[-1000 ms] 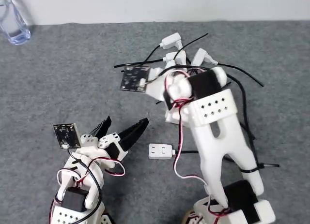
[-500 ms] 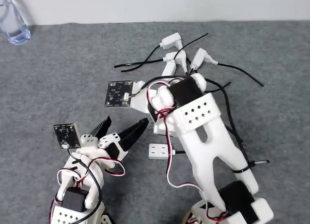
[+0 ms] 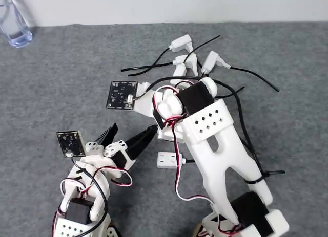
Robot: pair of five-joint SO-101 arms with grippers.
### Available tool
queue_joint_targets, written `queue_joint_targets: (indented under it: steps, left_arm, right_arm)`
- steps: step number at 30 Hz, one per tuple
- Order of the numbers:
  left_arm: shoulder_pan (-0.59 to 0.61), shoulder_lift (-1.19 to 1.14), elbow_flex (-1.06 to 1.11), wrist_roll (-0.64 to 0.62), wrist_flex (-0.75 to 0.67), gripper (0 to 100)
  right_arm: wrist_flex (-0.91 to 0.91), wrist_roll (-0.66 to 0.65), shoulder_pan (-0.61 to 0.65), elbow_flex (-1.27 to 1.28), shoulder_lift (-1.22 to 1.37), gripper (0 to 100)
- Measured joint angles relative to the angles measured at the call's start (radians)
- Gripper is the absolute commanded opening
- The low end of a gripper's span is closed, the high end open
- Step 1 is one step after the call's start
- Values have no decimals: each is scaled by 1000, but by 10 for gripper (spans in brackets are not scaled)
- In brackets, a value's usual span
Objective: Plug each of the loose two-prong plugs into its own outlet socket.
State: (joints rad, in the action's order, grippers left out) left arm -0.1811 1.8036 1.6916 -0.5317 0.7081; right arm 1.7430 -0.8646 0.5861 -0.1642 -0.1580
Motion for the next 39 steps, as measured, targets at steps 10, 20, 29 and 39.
queue_joint_targets:
  steps: [10, 20, 29, 39]
  left_arm:
    - [0, 0, 0, 0, 0, 433]
    - [3, 0, 0, 0, 0, 433]
    - [3, 0, 0, 0, 28, 433]
    - [3, 0, 0, 0, 28, 433]
  right_arm:
    - [0, 6, 0, -3, 0, 9]
    - [11, 26, 38, -129, -3, 9]
    - [11, 26, 32, -129, -3, 9]
    - [14, -21, -114, -123, 81, 9]
